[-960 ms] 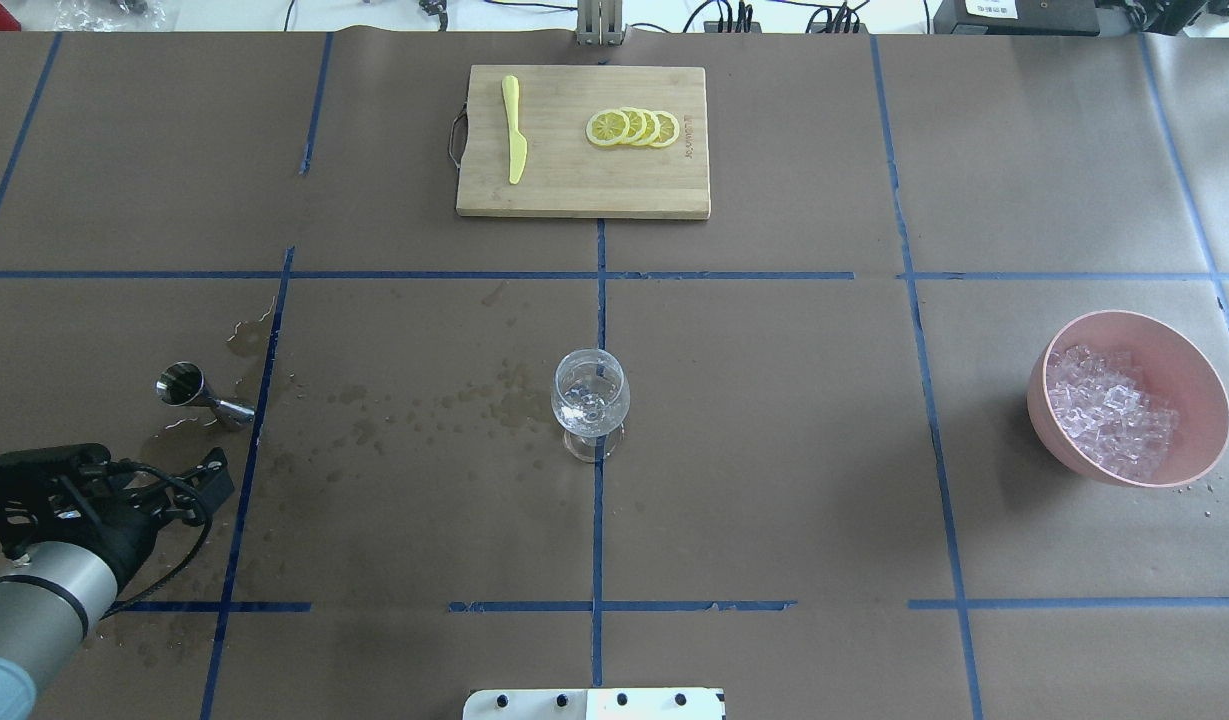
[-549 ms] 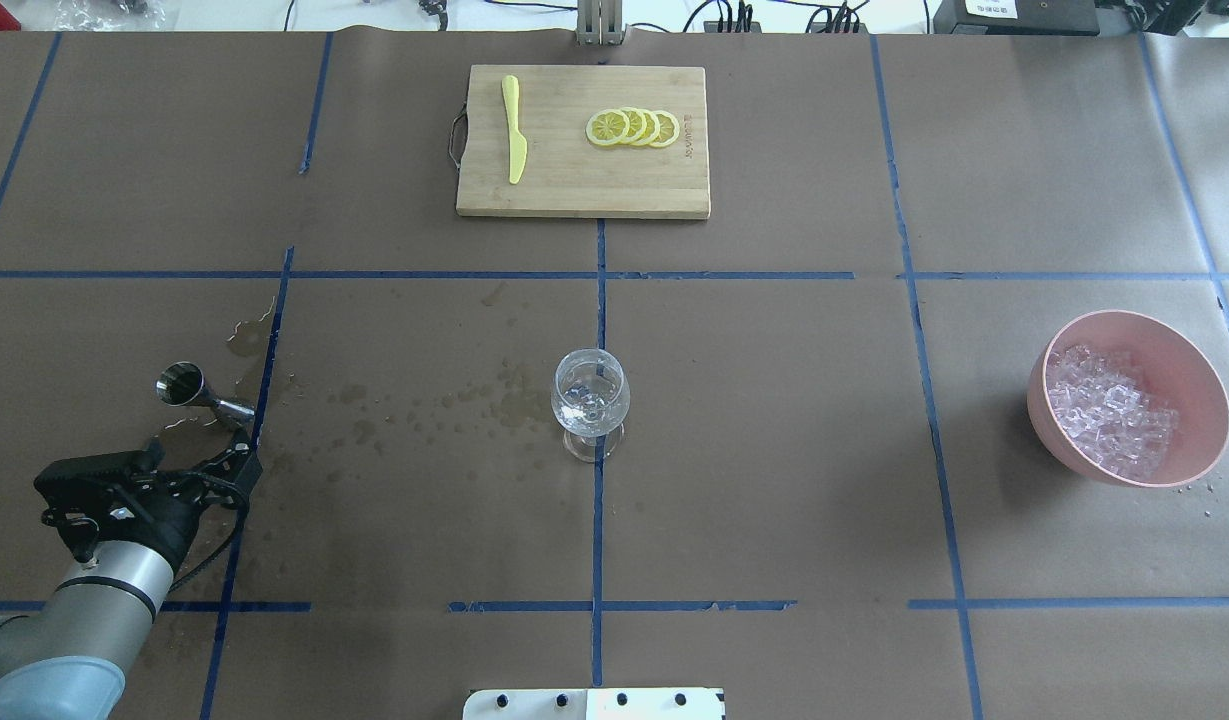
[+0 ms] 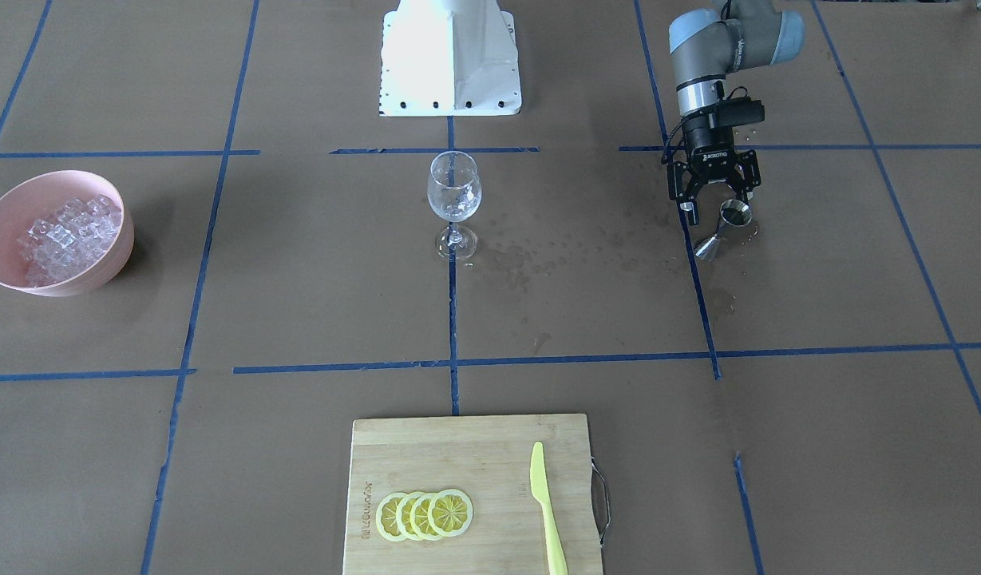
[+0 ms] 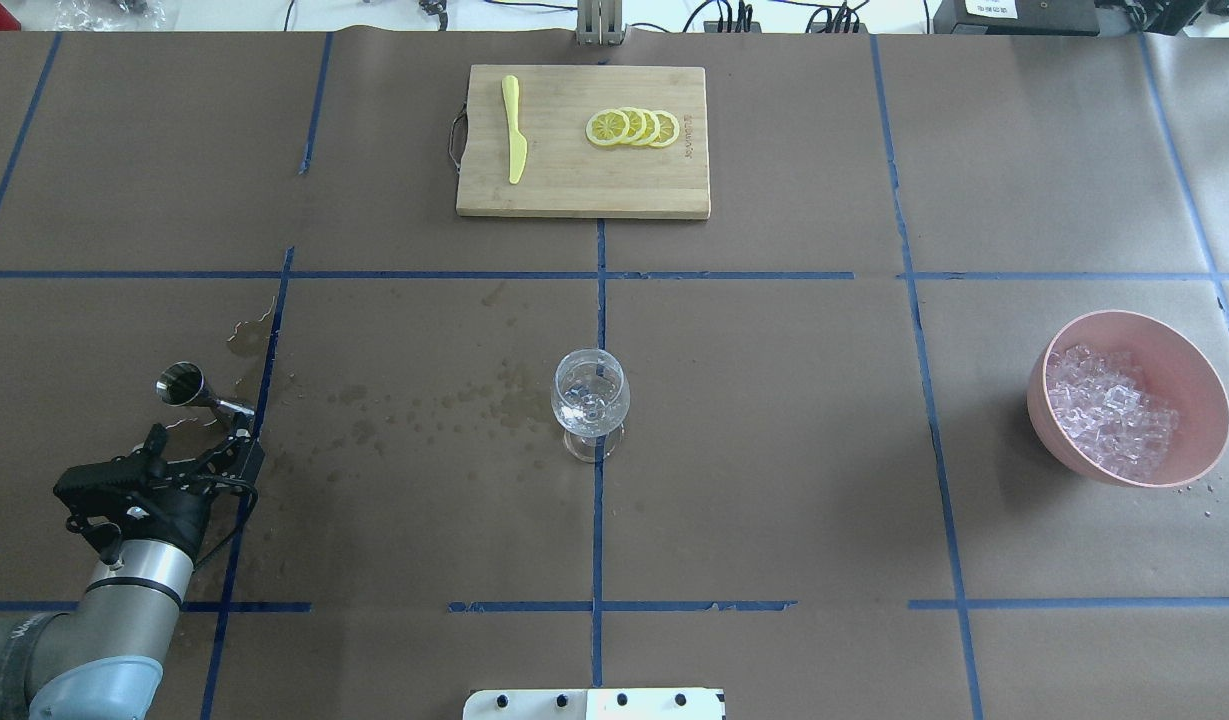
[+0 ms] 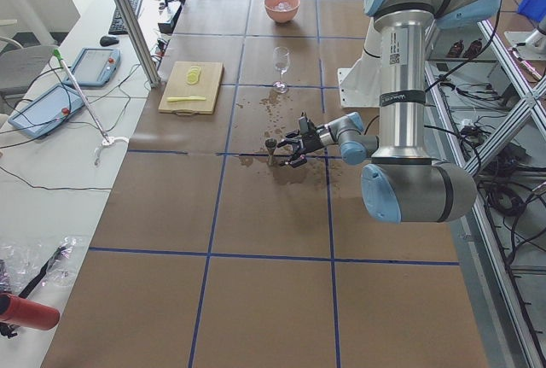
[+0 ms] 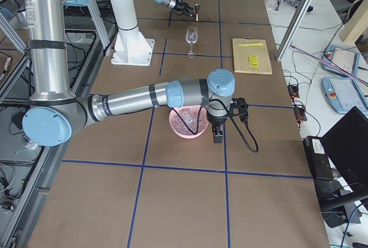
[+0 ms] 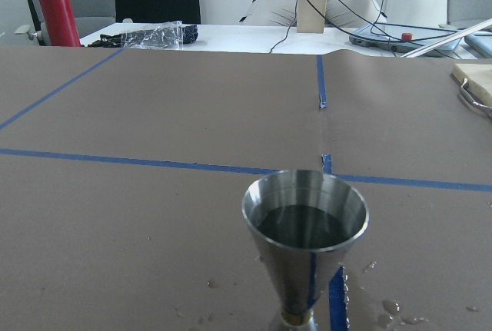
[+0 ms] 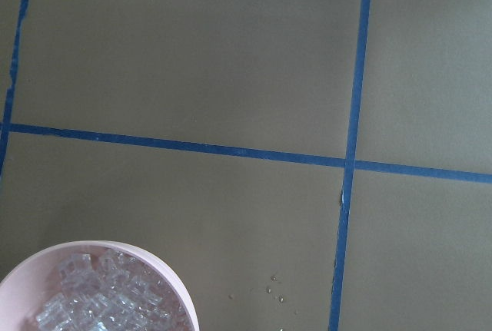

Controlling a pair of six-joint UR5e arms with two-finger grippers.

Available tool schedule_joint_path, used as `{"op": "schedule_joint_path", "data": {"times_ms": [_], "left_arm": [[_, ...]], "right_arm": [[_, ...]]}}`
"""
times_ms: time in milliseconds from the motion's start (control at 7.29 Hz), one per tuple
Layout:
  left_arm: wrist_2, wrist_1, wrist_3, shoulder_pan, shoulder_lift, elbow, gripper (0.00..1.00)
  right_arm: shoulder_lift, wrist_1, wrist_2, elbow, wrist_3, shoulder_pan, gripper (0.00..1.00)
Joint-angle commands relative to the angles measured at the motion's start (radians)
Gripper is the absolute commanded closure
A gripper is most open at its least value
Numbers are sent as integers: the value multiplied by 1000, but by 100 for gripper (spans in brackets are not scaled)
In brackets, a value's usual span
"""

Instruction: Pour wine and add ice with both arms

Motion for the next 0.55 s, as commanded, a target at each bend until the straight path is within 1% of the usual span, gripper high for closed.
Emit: {"op": "schedule_joint_path", "data": {"times_ms": [0,274,412], "left_arm": [[44,0,-4,-8,-26,23,11],[90,0,-4,-15,-26,35,12],[95,0,-4,-15,-30,46,15]], "right_arm": [[0,1,8,2,0,0,0],[1,1,9,2,-2,0,0],[5,1,9,2,0,0,0]]}}
